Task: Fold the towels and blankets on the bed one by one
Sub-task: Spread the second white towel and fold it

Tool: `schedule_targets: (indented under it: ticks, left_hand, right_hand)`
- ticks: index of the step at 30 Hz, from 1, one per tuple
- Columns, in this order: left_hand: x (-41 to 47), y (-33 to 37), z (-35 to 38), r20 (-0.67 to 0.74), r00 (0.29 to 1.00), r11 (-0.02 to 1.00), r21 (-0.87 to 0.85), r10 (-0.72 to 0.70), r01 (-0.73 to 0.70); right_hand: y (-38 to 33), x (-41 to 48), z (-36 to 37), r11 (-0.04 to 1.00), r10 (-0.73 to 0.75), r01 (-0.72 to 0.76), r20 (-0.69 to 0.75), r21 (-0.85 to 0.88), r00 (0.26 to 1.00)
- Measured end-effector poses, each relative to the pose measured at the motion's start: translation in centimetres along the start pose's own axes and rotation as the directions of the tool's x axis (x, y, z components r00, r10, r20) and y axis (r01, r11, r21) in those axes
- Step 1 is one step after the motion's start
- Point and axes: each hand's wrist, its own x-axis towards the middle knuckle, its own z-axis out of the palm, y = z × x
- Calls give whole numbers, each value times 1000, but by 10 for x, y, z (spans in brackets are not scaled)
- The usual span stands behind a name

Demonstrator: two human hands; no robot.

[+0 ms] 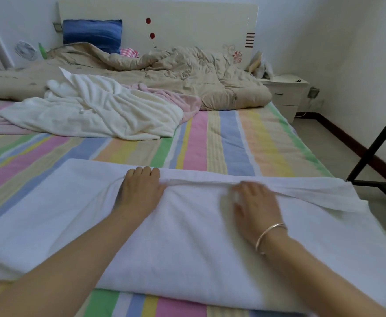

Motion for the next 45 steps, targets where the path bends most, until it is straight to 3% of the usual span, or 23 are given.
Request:
schedule_targets:
  ticks: [2,4,7,9,10,12,14,16,18,20,25,29,31,34,37,39,41,42,44,45]
  left_hand:
    - [-8,-12,-8,-44,997,998,-28,59,-61]
    - [-20,-29,-27,-16,997,997,-10,82,-82]
    - [-49,-50,-63,290,957,997,68,6,-27]
    - [-69,-67,-85,481,877,1000,-29,8,6]
    - [-77,-76,-93,516,856,978,-196,39,74]
    - [-89,-98,-105,516,855,772,-562,47,297]
    - [-98,-126,-106,440,896,584,-714,-55,387]
    - [-105,-158,-101,330,916,577,-711,-228,400]
    - [-120,-187,-97,285,900,579,-692,-329,431]
    - [-135,-205,-98,307,887,558,-693,-344,456]
    - [-180,-249,-97,377,892,453,-768,-251,452]
    - [-190,-259,-91,402,886,281,-844,-232,456]
    - [-192,-260,-87,402,903,283,-858,-149,428]
    - [-194,-259,-79,406,912,392,-830,-66,398]
    - [-185,-257,-65,308,933,573,-737,-186,358]
    - [-178,-254,-57,272,911,592,-695,-308,408]
    - [-173,-250,-48,300,876,613,-628,-378,480]
    - [-172,-249,-45,318,860,621,-597,-399,508]
    - [-171,-247,-39,336,837,621,-563,-431,545]
    - [-169,-248,-36,344,829,620,-552,-441,558]
  right_hand:
    - [-47,1,9,986,-97,69,183,152,978]
    - [-72,8,16,988,-92,36,379,152,921]
    - [-72,36,27,991,98,-127,444,35,891]
    - [-74,54,27,969,237,-239,474,-57,848]
    - [-79,58,27,967,253,-237,477,-94,842]
    - [-106,58,28,986,160,-121,444,-113,882]
    - [-147,48,27,999,-42,39,382,17,923]
    - [-191,34,24,967,-234,183,345,176,909]
    - [-229,22,20,935,-300,200,350,294,888]
    - [-248,14,14,924,-244,116,327,364,913]
    - [-268,6,12,955,-196,146,181,258,964]
    - [-271,9,12,983,-58,10,261,181,963]
    - [-274,13,11,938,16,-108,269,328,963]
    - [-283,29,14,744,145,-240,200,623,969]
    - [-297,68,21,442,325,-372,240,817,915]
    - [-308,95,27,377,342,-375,249,847,906]
    - [-322,114,38,316,249,-383,314,868,916]
    - [-326,120,48,346,183,-400,357,849,916]
    - [-332,121,61,602,110,-373,389,706,915]
    - [-333,118,67,714,88,-296,338,635,937]
